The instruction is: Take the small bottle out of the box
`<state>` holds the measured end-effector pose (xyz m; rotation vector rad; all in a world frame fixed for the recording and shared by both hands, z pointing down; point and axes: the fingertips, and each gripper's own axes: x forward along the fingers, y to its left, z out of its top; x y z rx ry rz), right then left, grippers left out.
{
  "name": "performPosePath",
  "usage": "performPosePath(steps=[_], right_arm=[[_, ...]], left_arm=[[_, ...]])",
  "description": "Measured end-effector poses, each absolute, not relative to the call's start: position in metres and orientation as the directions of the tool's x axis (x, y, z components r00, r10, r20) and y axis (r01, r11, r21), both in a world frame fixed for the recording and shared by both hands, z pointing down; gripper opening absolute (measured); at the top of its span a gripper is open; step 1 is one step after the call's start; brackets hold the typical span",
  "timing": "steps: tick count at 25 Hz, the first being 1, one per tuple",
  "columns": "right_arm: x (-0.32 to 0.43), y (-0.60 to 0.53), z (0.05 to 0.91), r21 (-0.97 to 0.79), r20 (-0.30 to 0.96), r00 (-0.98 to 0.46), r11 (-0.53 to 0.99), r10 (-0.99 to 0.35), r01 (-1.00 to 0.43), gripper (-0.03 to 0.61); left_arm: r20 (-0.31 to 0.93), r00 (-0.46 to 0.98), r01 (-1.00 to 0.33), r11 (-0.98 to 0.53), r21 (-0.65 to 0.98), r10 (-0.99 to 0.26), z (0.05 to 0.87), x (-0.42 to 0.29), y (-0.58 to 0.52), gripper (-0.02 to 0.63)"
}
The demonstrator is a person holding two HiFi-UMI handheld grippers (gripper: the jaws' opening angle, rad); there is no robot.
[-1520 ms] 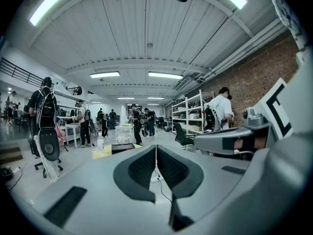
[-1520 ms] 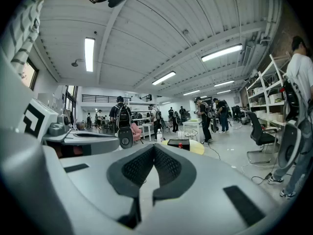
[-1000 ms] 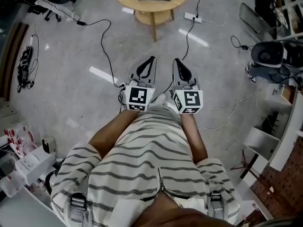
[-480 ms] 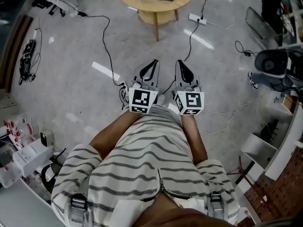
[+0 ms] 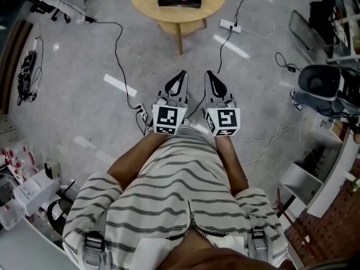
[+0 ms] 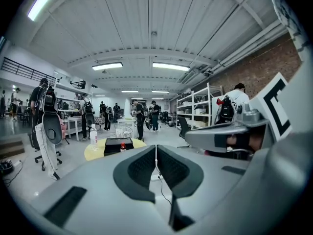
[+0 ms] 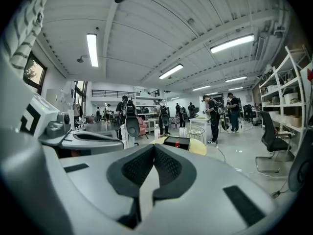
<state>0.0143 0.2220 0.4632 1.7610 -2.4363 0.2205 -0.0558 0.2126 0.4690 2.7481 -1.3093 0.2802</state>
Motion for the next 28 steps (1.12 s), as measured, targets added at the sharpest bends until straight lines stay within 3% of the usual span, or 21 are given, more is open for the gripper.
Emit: performPosePath(steps=[28], right_arm=[[0.047, -0.032, 0.441, -0.024, 0.207, -0.318, 0.320, -0.925, -0.947, 0.018]], left_arm=[[0.207, 0.598, -0.792, -0.610, 0.005, -0.774, 0.456, -0.027, -0.055, 0.025]])
